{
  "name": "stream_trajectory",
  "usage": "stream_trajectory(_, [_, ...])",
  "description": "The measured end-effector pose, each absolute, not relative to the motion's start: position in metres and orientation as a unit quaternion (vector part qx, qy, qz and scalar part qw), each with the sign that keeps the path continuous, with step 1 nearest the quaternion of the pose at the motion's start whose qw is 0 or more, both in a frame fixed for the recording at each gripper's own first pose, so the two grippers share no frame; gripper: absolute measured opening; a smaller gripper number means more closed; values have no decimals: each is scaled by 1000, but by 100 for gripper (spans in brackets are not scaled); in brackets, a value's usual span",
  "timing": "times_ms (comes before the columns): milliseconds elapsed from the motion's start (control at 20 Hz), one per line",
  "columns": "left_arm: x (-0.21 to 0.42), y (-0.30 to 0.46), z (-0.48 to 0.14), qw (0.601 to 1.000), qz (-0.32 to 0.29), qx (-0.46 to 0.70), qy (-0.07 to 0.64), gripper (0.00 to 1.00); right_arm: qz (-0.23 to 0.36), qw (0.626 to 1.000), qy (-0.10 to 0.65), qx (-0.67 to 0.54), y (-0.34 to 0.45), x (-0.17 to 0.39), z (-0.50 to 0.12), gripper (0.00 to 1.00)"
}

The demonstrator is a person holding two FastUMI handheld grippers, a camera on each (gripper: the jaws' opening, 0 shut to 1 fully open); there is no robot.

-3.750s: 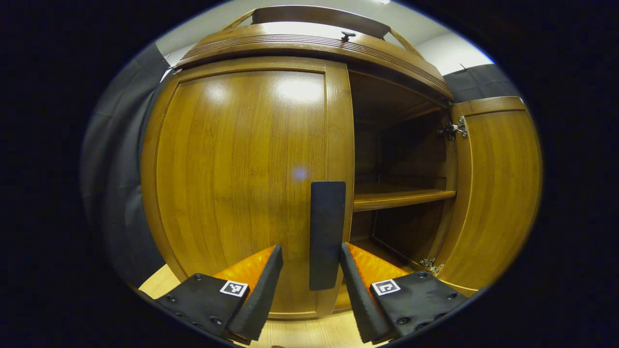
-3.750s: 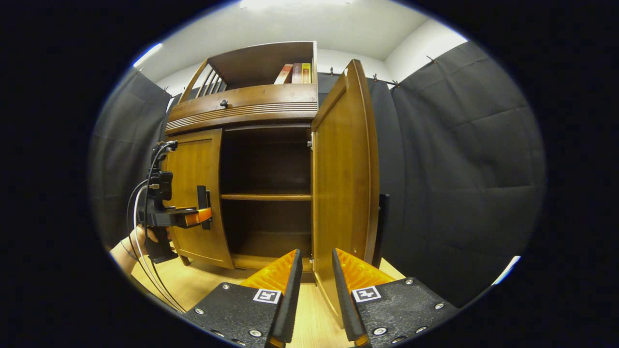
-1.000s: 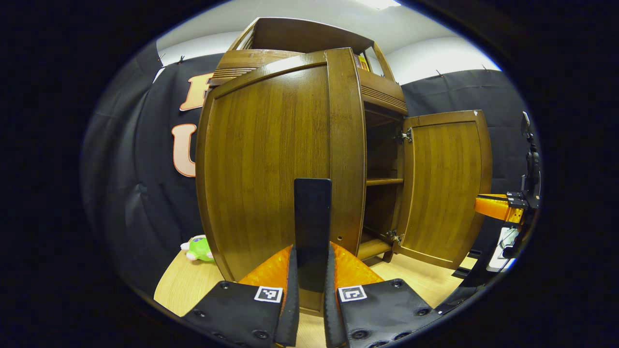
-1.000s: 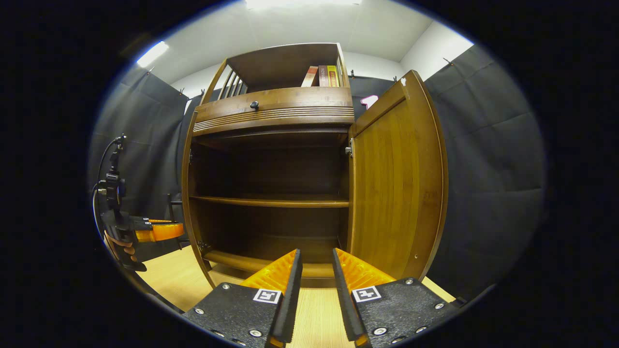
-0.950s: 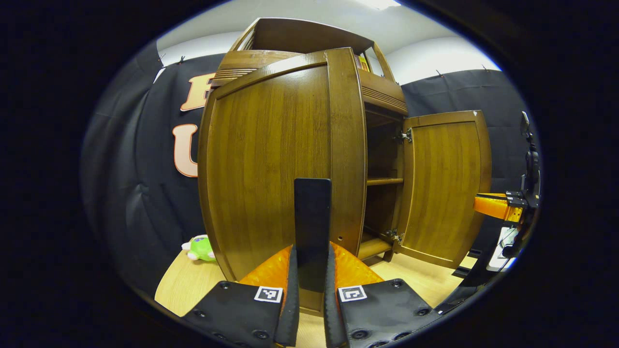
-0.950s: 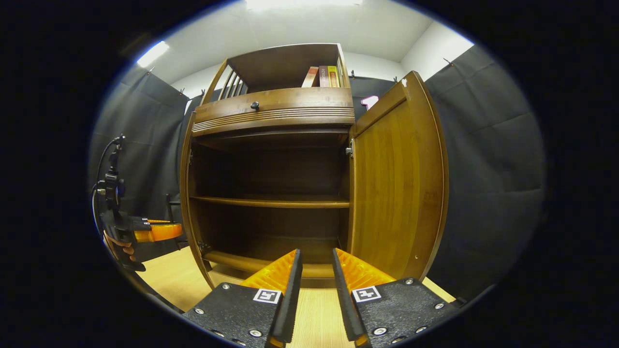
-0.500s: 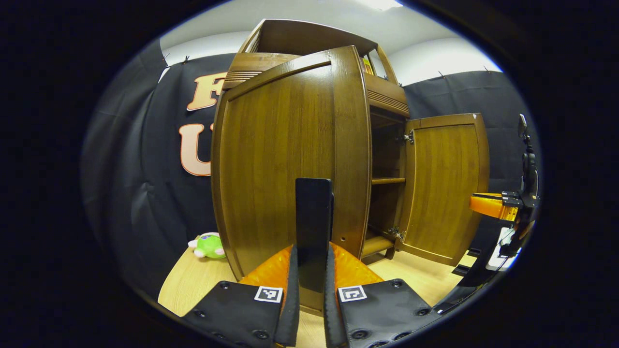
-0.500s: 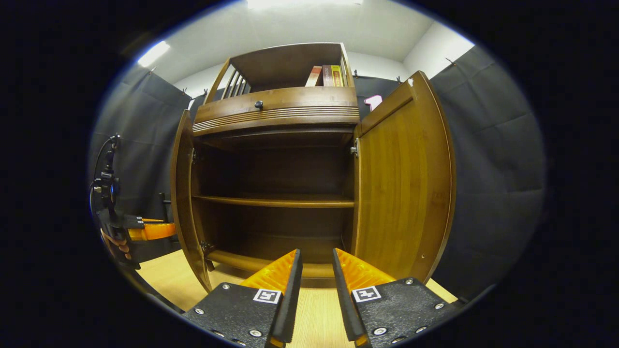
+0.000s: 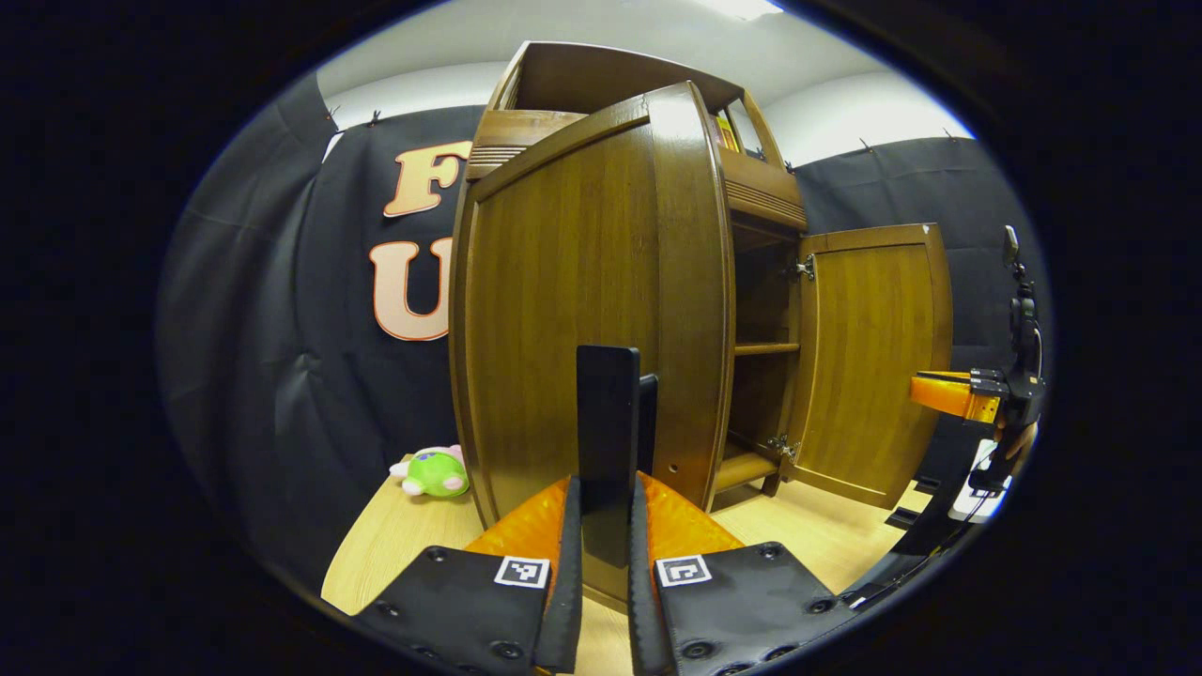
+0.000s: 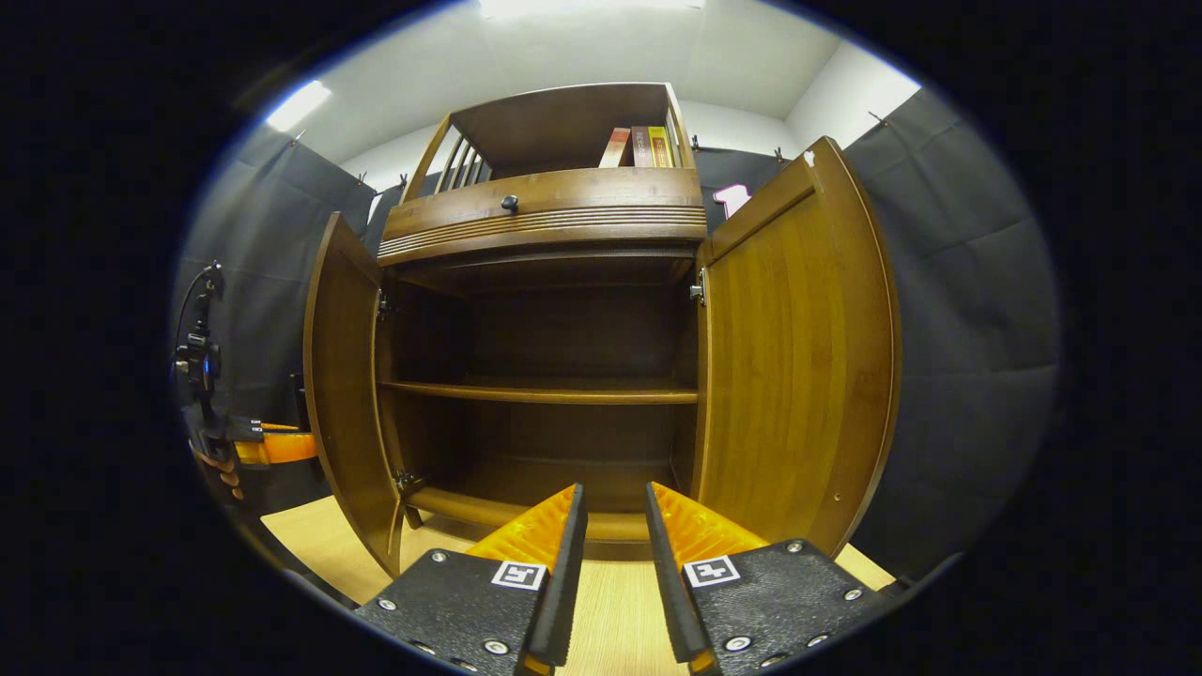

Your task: Open the right door of the double-door shoe cabinet with the right hand, and open the left door with the left hand.

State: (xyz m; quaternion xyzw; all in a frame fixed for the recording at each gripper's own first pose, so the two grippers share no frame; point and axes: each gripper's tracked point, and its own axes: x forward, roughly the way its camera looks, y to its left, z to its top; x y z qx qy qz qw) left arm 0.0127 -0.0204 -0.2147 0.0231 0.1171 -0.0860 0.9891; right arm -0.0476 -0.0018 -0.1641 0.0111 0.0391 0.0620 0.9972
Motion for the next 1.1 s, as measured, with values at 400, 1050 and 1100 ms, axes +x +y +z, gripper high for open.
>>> stream_trajectory(400, [-5, 13, -207, 991, -57, 30, 116, 25, 70, 997, 39, 13, 9, -45, -164, 40])
stream_trajectory(1050, [-12, 33, -206, 992, -54, 20, 110, 19, 84, 996, 36, 13, 27, -43, -161, 39])
stream_trajectory(1100, [-12, 34, -206, 992, -54, 19, 110, 20, 84, 996, 36, 13, 27, -43, -160, 29])
